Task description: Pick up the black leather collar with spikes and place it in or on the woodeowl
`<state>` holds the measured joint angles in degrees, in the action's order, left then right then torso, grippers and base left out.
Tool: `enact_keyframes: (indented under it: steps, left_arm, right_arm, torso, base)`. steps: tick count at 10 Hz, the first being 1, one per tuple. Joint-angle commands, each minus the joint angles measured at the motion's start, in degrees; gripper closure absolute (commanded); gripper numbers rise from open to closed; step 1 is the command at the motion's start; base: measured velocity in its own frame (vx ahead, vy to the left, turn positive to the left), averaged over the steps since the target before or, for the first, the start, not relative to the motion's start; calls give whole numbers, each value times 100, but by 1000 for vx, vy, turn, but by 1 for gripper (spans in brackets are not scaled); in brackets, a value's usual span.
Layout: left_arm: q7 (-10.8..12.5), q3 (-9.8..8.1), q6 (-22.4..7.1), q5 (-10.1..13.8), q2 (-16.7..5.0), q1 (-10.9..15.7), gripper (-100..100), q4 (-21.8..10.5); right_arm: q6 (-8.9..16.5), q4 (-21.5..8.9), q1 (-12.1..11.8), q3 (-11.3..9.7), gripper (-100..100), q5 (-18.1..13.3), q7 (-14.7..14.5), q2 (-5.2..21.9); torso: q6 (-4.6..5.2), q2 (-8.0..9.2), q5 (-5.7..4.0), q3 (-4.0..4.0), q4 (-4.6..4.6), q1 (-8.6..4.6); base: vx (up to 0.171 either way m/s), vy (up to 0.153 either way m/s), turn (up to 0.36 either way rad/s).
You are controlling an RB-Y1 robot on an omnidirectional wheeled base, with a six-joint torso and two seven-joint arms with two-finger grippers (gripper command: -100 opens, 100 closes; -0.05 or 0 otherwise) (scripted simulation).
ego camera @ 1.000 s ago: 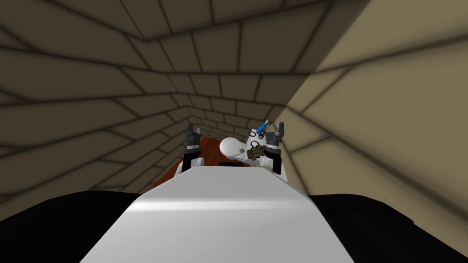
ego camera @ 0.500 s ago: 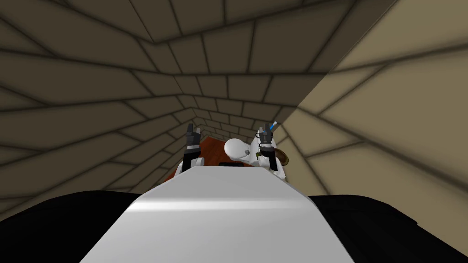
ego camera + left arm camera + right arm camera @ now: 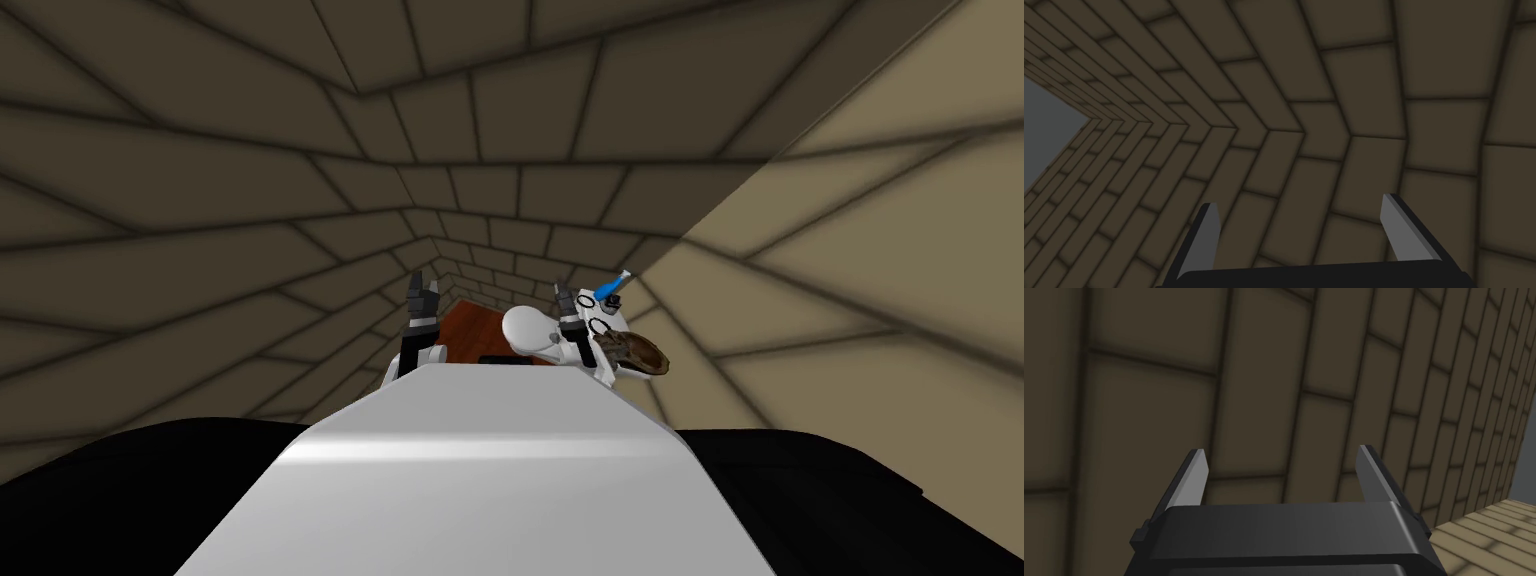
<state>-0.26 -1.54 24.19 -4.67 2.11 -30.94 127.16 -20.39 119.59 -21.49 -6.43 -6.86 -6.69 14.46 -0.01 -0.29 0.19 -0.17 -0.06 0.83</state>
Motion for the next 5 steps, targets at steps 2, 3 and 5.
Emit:
enact_keyframes:
  steps: [2, 3, 5]
  left_arm:
    - [0, 0, 0, 0, 0, 0, 0, 0]
    - [0, 0, 0, 0, 0, 1, 0, 0]
    - [0, 0, 0, 0, 0, 0, 0, 1]
  right_arm:
    - [120, -284, 96, -230, -100, -188, -379, 177]
    - [206, -473, 172, -380, -100, -308, -524, 291]
    - [296, -674, 250, -532, -100, -428, -805, 416]
  torso:
    - [2, 7, -1, 3, 1, -15]
    - [0, 13, -1, 7, 2, -6]
    - [2, 5, 3, 2, 0, -1]
  base:
    - [44, 189, 17]
    - [75, 282, 64]
    - [60, 202, 22]
